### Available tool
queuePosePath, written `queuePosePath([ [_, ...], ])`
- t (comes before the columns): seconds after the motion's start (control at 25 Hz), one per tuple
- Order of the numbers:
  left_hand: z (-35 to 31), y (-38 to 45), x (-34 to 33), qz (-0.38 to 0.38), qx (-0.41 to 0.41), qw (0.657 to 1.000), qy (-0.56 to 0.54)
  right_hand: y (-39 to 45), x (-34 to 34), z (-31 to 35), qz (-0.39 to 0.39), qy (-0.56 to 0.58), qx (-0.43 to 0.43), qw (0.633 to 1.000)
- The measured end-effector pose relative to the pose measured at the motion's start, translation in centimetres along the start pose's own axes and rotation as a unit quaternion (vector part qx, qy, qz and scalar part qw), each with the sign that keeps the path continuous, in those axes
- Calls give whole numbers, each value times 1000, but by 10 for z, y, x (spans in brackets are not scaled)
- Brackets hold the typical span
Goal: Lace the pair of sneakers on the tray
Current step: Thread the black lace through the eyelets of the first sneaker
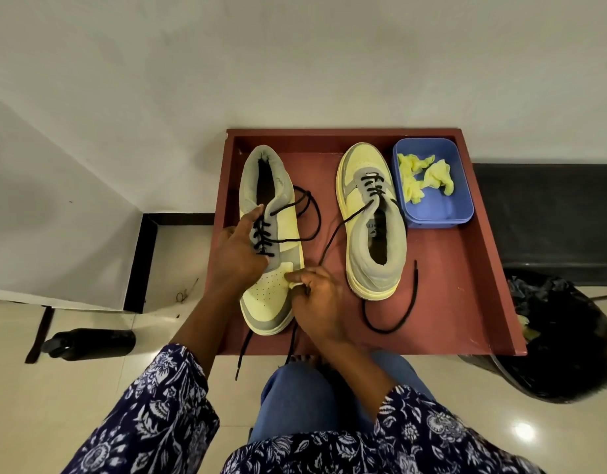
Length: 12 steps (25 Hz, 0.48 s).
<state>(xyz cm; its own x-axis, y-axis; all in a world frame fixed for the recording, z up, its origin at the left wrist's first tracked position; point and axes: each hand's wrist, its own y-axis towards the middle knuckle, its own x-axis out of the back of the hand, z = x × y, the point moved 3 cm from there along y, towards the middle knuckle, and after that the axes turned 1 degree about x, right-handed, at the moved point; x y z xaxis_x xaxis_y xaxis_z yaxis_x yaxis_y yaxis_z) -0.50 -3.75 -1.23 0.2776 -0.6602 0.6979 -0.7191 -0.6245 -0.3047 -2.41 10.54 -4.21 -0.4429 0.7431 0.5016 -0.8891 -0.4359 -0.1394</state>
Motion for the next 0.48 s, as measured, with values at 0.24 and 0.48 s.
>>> queuePosePath([
  [0.24,0,-6,2,26,-11,999,26,48,27,13,-105,109,-59,987],
  [0.48,4,-9,1,24,-26,999,28,80,8,19,-84,78,-40,993],
])
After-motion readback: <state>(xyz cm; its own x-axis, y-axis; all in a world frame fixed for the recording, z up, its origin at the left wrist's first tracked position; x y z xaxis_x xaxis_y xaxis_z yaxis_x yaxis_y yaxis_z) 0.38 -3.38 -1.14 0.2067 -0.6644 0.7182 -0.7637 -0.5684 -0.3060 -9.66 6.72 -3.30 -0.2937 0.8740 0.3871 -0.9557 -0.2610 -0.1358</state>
